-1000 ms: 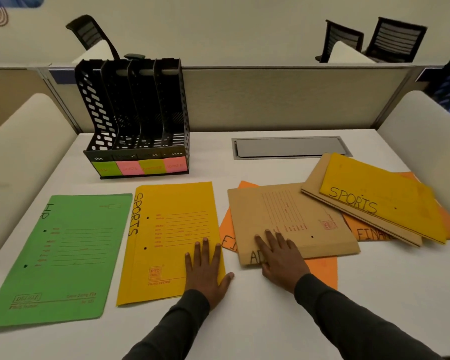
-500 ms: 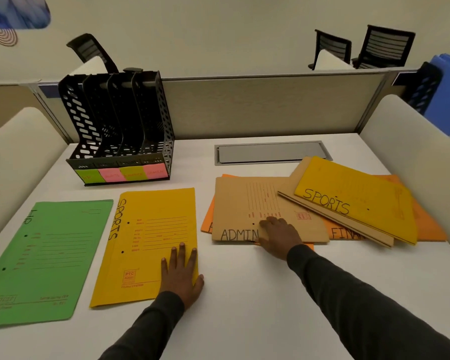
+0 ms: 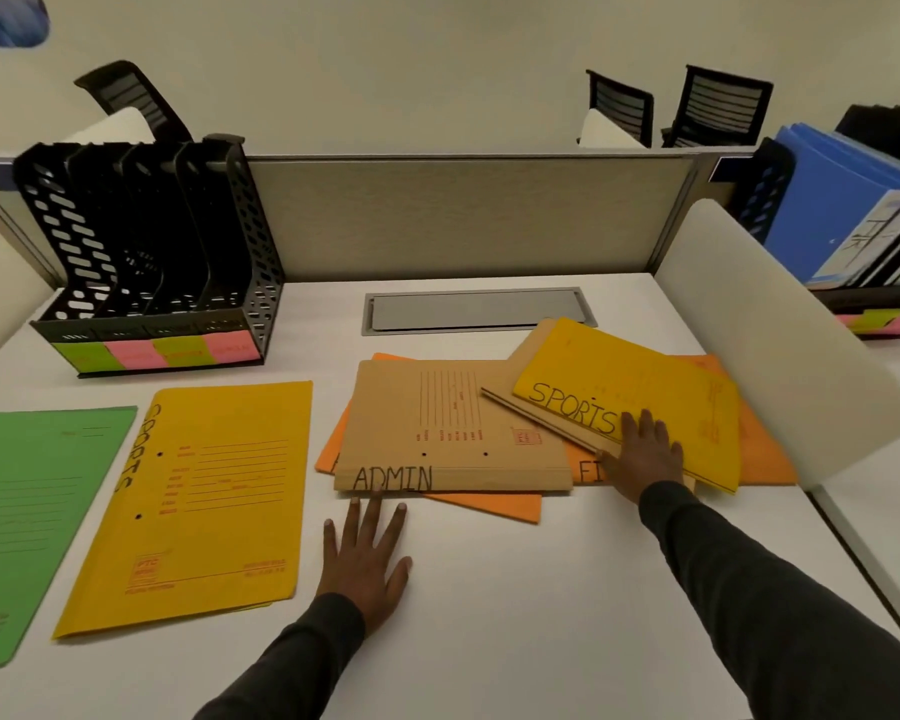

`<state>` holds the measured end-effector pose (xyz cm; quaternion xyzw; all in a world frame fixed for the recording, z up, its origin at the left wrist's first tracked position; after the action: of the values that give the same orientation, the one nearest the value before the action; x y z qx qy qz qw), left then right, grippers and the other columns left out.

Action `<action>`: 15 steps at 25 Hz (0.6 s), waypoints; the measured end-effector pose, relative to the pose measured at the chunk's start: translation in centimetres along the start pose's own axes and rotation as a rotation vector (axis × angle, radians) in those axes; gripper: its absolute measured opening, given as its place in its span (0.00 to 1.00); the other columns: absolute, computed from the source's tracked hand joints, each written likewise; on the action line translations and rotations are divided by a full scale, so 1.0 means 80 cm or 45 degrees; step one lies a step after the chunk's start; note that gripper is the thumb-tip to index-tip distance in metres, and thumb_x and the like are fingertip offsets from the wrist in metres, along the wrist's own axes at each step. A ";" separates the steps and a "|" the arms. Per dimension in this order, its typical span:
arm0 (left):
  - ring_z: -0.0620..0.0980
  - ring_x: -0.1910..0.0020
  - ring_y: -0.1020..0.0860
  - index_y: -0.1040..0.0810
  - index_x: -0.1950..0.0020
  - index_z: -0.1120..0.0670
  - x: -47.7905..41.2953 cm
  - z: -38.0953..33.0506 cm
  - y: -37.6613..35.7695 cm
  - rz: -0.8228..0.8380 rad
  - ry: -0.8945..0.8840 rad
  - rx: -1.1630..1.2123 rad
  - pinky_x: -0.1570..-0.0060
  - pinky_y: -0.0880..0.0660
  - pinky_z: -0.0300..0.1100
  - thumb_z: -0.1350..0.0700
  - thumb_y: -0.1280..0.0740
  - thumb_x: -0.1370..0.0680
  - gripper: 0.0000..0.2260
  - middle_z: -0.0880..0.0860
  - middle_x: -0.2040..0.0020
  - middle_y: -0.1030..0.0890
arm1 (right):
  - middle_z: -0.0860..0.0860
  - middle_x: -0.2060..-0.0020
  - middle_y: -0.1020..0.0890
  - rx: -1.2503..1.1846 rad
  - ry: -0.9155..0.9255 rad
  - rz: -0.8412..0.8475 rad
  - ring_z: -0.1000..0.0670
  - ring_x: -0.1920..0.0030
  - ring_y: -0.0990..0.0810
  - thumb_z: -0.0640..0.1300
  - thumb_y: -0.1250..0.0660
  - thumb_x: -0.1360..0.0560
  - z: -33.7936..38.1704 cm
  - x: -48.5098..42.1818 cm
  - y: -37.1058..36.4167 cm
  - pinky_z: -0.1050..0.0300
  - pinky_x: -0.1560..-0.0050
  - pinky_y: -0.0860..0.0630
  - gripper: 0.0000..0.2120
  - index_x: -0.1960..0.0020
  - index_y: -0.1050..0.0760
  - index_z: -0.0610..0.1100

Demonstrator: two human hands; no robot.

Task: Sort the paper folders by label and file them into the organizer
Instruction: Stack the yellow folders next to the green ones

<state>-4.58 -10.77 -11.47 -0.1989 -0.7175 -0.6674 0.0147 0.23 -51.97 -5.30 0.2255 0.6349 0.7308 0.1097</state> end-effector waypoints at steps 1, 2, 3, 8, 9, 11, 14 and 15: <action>0.58 0.26 0.73 0.75 0.27 0.46 -0.001 -0.003 -0.005 0.007 0.010 -0.005 0.27 0.68 0.62 0.30 0.68 0.26 0.34 0.54 0.27 0.77 | 0.43 0.19 0.52 0.018 -0.010 0.023 0.39 0.20 0.52 0.62 0.39 0.21 -0.014 -0.005 -0.002 0.36 0.23 0.48 0.40 0.19 0.53 0.46; 0.58 0.26 0.73 0.74 0.26 0.46 -0.002 -0.004 -0.008 0.004 0.019 0.001 0.28 0.70 0.62 0.29 0.73 0.31 0.37 0.54 0.27 0.77 | 0.43 0.19 0.52 0.026 -0.008 0.050 0.39 0.20 0.51 0.64 0.41 0.22 -0.024 -0.009 -0.004 0.36 0.23 0.48 0.41 0.19 0.54 0.45; 0.58 0.26 0.73 0.73 0.26 0.46 -0.004 -0.003 -0.010 0.001 0.023 0.009 0.29 0.70 0.62 0.29 0.76 0.34 0.40 0.54 0.27 0.77 | 0.43 0.19 0.51 0.024 0.003 0.082 0.39 0.20 0.50 0.66 0.42 0.22 -0.029 -0.012 -0.007 0.36 0.23 0.48 0.42 0.19 0.55 0.45; 0.57 0.25 0.71 0.67 0.23 0.49 -0.006 -0.003 -0.010 -0.031 0.021 0.011 0.29 0.70 0.61 0.29 0.77 0.35 0.44 0.55 0.25 0.73 | 0.41 0.24 0.37 0.143 0.111 0.071 0.38 0.28 0.33 0.62 0.44 0.19 -0.015 -0.011 -0.020 0.42 0.29 0.34 0.36 0.20 0.50 0.44; 0.57 0.25 0.70 0.66 0.23 0.49 -0.006 -0.003 -0.010 -0.037 0.026 0.000 0.29 0.70 0.61 0.29 0.77 0.34 0.43 0.55 0.24 0.72 | 0.40 0.26 0.33 0.166 0.134 0.032 0.39 0.31 0.30 0.61 0.44 0.19 -0.010 -0.009 -0.019 0.44 0.32 0.32 0.34 0.21 0.48 0.43; 0.57 0.25 0.70 0.66 0.23 0.49 -0.006 -0.005 -0.011 -0.040 0.040 -0.002 0.29 0.69 0.61 0.29 0.76 0.34 0.43 0.55 0.24 0.71 | 0.41 0.32 0.27 0.210 0.176 -0.054 0.40 0.36 0.26 0.59 0.44 0.18 0.001 -0.003 -0.017 0.48 0.38 0.29 0.31 0.23 0.43 0.42; 0.57 0.26 0.71 0.68 0.24 0.48 -0.006 -0.005 -0.012 -0.024 0.048 -0.004 0.30 0.70 0.61 0.29 0.77 0.34 0.43 0.55 0.24 0.72 | 0.44 0.41 0.22 0.355 0.264 -0.154 0.44 0.44 0.23 0.52 0.44 0.17 0.020 0.010 -0.019 0.52 0.47 0.26 0.20 0.30 0.34 0.42; 0.57 0.26 0.72 0.69 0.24 0.49 -0.006 -0.005 -0.012 -0.016 0.049 -0.003 0.29 0.70 0.61 0.29 0.77 0.35 0.43 0.55 0.24 0.72 | 0.44 0.42 0.21 0.406 0.294 -0.147 0.44 0.45 0.22 0.49 0.45 0.17 0.025 0.013 -0.020 0.53 0.50 0.26 0.17 0.33 0.32 0.43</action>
<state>-4.51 -11.32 -12.44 -0.1816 -0.7174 -0.6721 0.0239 0.03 -49.51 -6.50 0.1180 0.7628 0.6345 0.0409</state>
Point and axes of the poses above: each hand's wrist, its own x-axis away from the middle knuckle, its own y-axis out of the back of the hand, z = x × y, the point moved 6 cm from there along -x, towards the middle knuckle
